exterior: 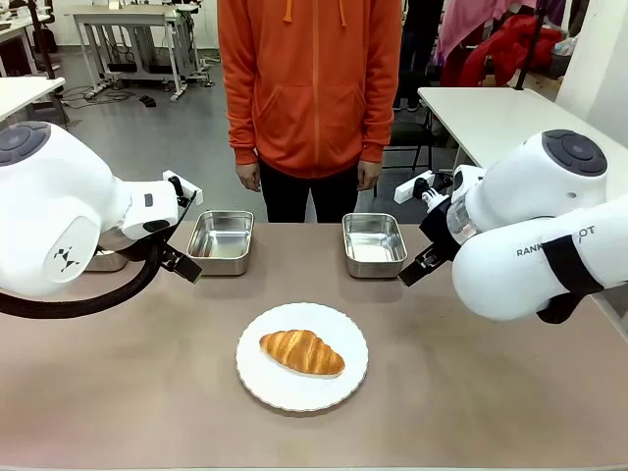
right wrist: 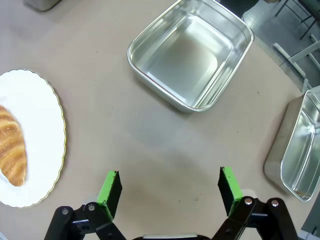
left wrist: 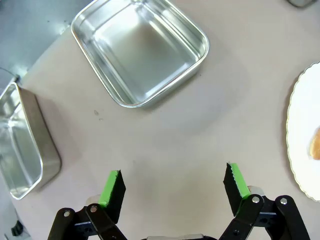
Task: Place the bread in the container.
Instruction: Place the Butter Roll into the Airtight Container indicated by the human.
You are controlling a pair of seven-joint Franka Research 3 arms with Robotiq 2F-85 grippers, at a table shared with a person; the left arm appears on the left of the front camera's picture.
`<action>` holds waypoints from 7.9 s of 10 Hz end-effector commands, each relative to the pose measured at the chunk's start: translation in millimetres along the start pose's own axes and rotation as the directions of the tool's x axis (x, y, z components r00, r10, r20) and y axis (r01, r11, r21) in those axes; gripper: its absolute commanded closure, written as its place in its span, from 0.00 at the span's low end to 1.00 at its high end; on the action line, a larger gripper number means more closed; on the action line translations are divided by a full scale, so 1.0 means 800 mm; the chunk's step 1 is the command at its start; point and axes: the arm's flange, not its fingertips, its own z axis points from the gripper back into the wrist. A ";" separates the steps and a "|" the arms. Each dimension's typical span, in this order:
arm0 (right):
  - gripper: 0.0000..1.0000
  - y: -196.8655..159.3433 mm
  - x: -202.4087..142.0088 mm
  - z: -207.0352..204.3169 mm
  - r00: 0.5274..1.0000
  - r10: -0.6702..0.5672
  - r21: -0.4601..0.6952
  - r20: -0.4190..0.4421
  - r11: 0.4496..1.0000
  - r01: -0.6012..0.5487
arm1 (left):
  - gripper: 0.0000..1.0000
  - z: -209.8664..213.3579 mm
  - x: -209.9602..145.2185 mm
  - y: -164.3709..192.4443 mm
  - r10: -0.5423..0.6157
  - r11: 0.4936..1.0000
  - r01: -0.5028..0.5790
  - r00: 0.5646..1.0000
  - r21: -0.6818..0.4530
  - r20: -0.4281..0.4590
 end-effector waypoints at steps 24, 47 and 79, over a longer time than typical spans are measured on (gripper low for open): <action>0.00 -0.349 -0.029 0.230 0.960 0.000 0.242 0.280 0.968 -0.070 | 0.00 0.227 -0.054 0.398 -0.081 0.913 0.239 0.901 -0.331 0.427; 0.00 -0.414 -0.072 0.247 0.936 -0.112 0.305 0.334 0.952 0.005 | 0.00 0.248 -0.077 0.426 -0.051 0.946 0.192 0.882 -0.260 0.468; 0.00 -0.414 -0.072 0.247 0.936 -0.112 0.305 0.334 0.952 0.005 | 0.00 0.248 -0.077 0.426 -0.051 0.946 0.192 0.882 -0.260 0.468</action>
